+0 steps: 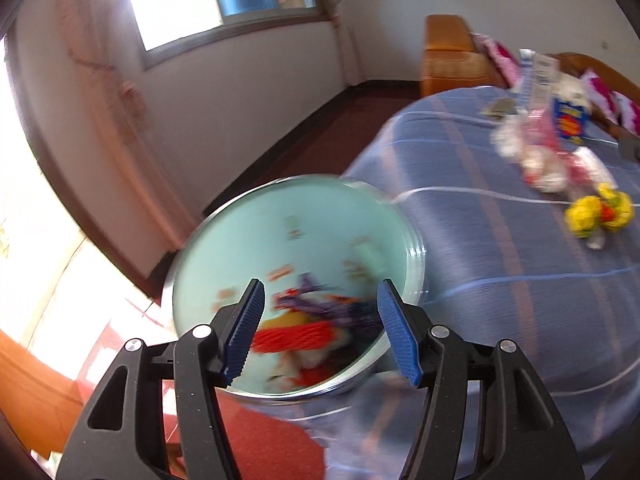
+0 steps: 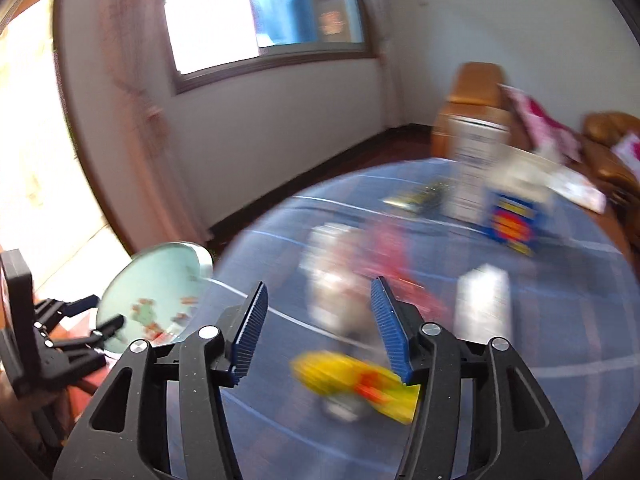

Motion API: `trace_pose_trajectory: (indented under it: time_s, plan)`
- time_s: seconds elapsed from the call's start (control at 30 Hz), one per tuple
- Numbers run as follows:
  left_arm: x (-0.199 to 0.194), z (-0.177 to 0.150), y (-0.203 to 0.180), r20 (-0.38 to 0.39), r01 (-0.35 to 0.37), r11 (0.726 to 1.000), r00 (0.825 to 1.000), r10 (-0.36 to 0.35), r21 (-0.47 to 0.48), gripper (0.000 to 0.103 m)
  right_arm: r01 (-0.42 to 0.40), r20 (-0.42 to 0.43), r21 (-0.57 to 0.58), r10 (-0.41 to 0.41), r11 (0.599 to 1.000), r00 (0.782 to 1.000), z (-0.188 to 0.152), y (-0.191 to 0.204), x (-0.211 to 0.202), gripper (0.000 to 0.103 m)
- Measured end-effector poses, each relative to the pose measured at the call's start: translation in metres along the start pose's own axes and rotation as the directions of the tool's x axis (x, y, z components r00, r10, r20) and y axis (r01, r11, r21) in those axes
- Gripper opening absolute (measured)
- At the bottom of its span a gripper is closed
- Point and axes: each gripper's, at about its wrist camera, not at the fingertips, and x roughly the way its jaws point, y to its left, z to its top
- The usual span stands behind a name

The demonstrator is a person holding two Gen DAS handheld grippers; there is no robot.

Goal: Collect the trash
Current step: 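Grasp the yellow-red plastic bag with the left gripper, then carry the yellow bag toward the bin while the right gripper grasps the white receipt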

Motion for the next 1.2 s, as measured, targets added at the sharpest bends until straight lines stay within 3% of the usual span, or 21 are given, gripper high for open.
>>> trace_pose_trajectory:
  time_s: [0.13,0.3,0.57,0.63,0.7,0.83,1.07,1.2]
  plan:
    - [-0.01,0.013,-0.055,0.035,0.087,0.992,0.995,-0.091,0.088,0.058,0.122,-0.015,0.102,-0.121,0.987,0.993,-0.027,-0.07,-0.03,0.056]
    - [-0.013,0.032,-0.114,0.039,0.184,0.968,0.98,-0.193,0.169,0.058,0.205,-0.016,0.201,-0.206,0.958,0.978,-0.057,-0.13,-0.059,0.059]
    - [0.003,0.043,-0.176,-0.009,0.28,0.929,0.958,-0.287,0.242,0.058,0.224,0.0,0.277,-0.234,0.934,0.972,-0.083,-0.163,-0.078,0.063]
    - [0.008,0.044,-0.181,-0.023,0.301,0.921,0.952,-0.305,0.246,0.058,0.215,0.005,0.282,-0.226,0.935,0.974,-0.085,-0.163,-0.077,0.063]
    - [0.016,0.046,-0.185,-0.065,0.353,0.907,0.936,-0.347,0.231,0.034,0.211,0.008,0.277,-0.221,0.937,0.975,-0.087,-0.161,-0.077,0.063]
    - [0.018,0.046,-0.183,-0.066,0.382,0.896,0.924,-0.378,0.227,0.017,0.2,0.006,0.269,-0.209,0.942,0.978,-0.088,-0.157,-0.074,0.063]
    - [-0.015,0.051,-0.156,0.011,0.372,0.899,0.923,-0.385,0.229,0.016,0.201,0.012,0.253,-0.211,0.946,0.977,-0.081,-0.145,-0.076,0.064]
    - [-0.037,0.051,-0.123,0.074,0.338,0.922,0.931,-0.357,0.191,0.016,0.192,0.004,0.226,-0.198,0.955,0.98,-0.063,-0.131,-0.067,0.064]
